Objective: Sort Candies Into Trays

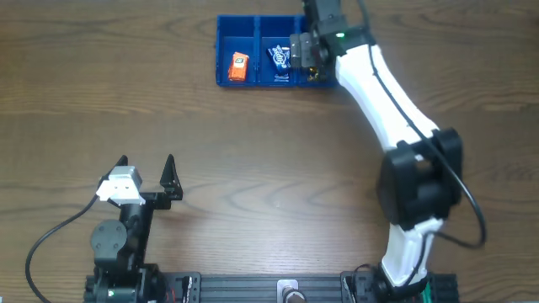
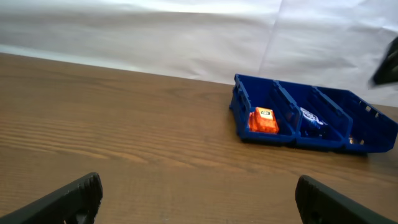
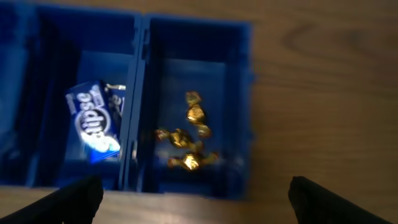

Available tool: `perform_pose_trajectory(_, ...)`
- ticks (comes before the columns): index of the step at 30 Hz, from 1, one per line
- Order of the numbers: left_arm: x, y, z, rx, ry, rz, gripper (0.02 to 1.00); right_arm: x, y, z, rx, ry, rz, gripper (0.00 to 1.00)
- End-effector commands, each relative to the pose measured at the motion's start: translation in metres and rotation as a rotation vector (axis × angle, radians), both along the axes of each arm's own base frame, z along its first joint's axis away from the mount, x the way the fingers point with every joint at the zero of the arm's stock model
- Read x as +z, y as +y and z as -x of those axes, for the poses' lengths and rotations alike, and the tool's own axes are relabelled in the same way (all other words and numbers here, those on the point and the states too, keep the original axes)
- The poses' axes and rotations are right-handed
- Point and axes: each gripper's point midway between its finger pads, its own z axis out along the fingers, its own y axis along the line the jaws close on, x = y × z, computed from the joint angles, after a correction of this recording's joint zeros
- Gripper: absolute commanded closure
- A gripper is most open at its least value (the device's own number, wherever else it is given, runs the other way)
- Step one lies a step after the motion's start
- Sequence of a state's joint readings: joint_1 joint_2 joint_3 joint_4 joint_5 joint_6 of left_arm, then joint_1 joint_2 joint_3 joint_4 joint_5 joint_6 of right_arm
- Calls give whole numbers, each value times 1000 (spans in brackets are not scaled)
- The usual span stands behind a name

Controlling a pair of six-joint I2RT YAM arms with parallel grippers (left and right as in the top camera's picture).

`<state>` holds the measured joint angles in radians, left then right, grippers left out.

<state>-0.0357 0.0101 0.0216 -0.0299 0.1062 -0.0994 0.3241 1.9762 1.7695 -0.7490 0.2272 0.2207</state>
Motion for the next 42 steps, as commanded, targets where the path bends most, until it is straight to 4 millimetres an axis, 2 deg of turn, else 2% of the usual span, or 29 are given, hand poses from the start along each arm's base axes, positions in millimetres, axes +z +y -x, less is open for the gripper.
perform_pose_trajectory(1,-16,-4,1,-23,48,-13,23,113,-38,41,0,-221,24,3)
perform_pose_trajectory(3,-16,-4,1,-23,48,-13,20,129,-50,60,-10,-270,25,3)
perform_pose_trajectory(5,-16,-4,1,-23,48,-14,20,142,-70,87,-40,-323,13,3)
perform_pose_trajectory(9,-16,-4,1,-23,48,-14,20,143,-110,142,-103,-402,-25,3)
perform_pose_trajectory(10,-16,-4,1,-23,48,-13,20,135,-125,169,-135,-444,-27,3)
perform_pose_trajectory(12,-16,-4,1,-23,48,-14,20,121,-134,197,-154,-482,-30,3)
perform_pose_trajectory(14,-16,-4,1,-23,47,-14,23,96,-143,225,-178,-505,-36,3)
perform_pose_trajectory(18,-16,-4,1,-23,48,-14,20,59,-144,254,-163,-564,-87,3)
perform_pose_trajectory(22,-16,-4,1,-23,47,-14,23,46,-143,270,-165,-673,-130,3)
perform_pose_trajectory(30,-16,-4,1,-23,47,-14,20,39,-140,278,-142,-829,-156,3)
perform_pose_trajectory(37,-16,-4,1,-23,48,-14,23,24,-121,261,-41,-891,-212,3)
perform_pose_trajectory(42,-16,-4,1,-23,47,-14,20,-3,-117,255,-28,-874,-217,3)
